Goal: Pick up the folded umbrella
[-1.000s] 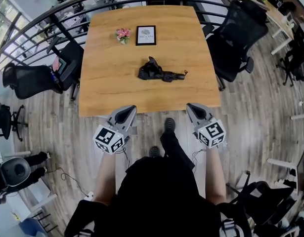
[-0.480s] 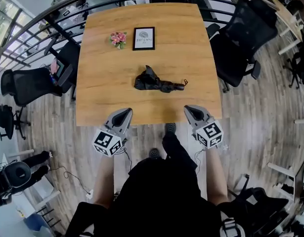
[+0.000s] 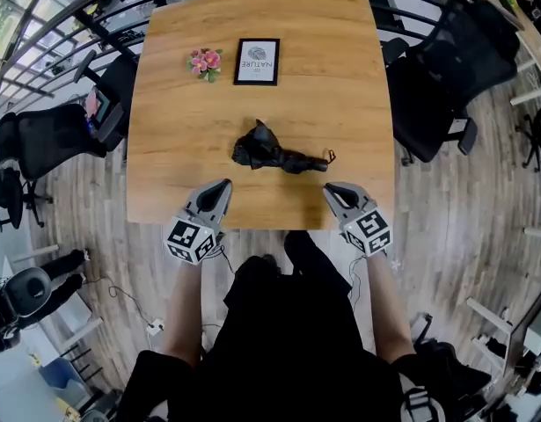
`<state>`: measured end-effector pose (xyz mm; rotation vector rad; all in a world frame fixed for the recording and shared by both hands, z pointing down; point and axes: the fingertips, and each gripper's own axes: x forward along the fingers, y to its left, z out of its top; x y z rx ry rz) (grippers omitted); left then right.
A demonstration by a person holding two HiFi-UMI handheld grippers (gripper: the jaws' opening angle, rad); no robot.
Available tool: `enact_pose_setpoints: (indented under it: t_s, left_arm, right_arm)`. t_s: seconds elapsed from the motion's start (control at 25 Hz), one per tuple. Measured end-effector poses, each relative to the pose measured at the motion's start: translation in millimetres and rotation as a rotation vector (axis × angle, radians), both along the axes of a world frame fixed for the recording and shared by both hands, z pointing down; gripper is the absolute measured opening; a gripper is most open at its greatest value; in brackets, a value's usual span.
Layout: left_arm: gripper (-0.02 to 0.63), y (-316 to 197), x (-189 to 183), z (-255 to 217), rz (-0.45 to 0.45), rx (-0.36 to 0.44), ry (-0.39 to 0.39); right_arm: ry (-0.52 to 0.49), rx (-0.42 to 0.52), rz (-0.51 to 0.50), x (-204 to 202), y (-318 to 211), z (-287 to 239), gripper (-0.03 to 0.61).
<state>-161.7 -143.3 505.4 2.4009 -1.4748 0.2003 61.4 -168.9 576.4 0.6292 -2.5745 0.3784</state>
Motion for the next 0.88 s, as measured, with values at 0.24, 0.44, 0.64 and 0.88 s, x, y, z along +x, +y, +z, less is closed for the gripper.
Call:
enact_pose_setpoints:
  t_s: [0.24,0.44,0.64,0.88]
  left_arm:
    - [0.022,-20,-11,18,-0.029,-0.033,0.002]
    - [0.023,-34,-19,42,-0.007,-0.076,0.020]
    - [0.025,-48,-22,67,0.019,-0.099,0.040]
    - [0.192,-72,-34,103,0.029,-0.155,0.018]
  right_arm:
    - [0.045,-0.044,-0.027,-7,-18,29,0.060]
    - [0.079,-0.066,0.013,-5,-33,52,0.089]
    - [0.107,-0.106,0.083,4,-41,79,0.170]
    - [0.138,-0.151,0.124,5,-56,113,0.245]
